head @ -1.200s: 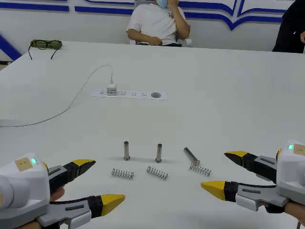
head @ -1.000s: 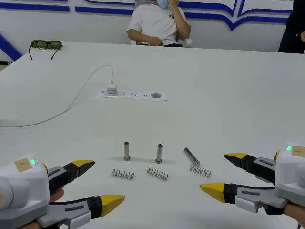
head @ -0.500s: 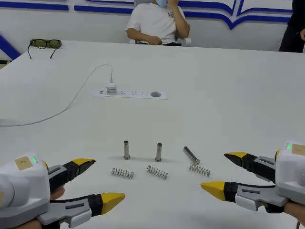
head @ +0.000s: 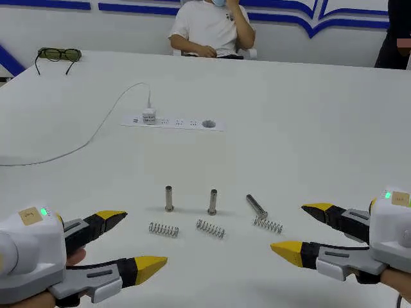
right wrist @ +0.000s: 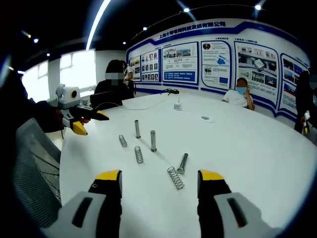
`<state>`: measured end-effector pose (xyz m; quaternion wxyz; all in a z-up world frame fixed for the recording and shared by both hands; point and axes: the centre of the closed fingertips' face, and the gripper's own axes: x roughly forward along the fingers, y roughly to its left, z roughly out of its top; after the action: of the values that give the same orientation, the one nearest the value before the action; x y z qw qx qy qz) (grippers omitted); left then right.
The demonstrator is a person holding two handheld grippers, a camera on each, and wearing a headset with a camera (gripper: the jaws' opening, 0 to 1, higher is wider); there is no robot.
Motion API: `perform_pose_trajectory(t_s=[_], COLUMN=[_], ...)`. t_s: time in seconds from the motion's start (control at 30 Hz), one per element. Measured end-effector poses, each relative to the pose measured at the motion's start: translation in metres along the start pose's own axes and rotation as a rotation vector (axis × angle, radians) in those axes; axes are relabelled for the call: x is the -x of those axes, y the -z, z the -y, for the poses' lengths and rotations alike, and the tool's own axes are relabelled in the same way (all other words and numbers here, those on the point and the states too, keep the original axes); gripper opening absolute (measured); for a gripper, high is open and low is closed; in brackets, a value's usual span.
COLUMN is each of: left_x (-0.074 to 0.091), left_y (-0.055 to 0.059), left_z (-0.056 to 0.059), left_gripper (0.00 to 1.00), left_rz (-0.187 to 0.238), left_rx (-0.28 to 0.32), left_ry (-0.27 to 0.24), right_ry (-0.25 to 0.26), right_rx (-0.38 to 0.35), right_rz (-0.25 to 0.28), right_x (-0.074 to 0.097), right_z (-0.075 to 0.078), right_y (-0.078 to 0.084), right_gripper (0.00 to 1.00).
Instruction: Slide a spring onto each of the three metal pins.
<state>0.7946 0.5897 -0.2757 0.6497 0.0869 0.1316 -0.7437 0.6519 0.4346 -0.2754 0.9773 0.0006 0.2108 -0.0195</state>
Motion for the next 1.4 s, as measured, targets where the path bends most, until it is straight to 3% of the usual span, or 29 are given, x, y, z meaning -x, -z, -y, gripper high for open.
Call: perform_pose_trajectory(t_s=[0.47,1.07,1.4], left_x=[-0.002,-0.001,0.0], left_y=[0.005,0.011,0.015], left_z=[0.001,-0.002,0.0], left_gripper=[0.69,0.69,0.69], left_rz=[-0.001,-0.008,-0.015], left_rx=[0.011,0.031,0.037], left_ry=[0.008,-0.002,-0.002], right_ry=[0.015,0.051,0.079], right_rx=[0.006,-0.011,-0.03], right_rz=[-0.048,-0.125,-0.185], right_x=[-0.013,-0.049,-0.076], right_z=[0.007,0.033,0.044], right_y=[-0.008,-0.02,-0.018], right_gripper=[0.51,0.36,0.31])
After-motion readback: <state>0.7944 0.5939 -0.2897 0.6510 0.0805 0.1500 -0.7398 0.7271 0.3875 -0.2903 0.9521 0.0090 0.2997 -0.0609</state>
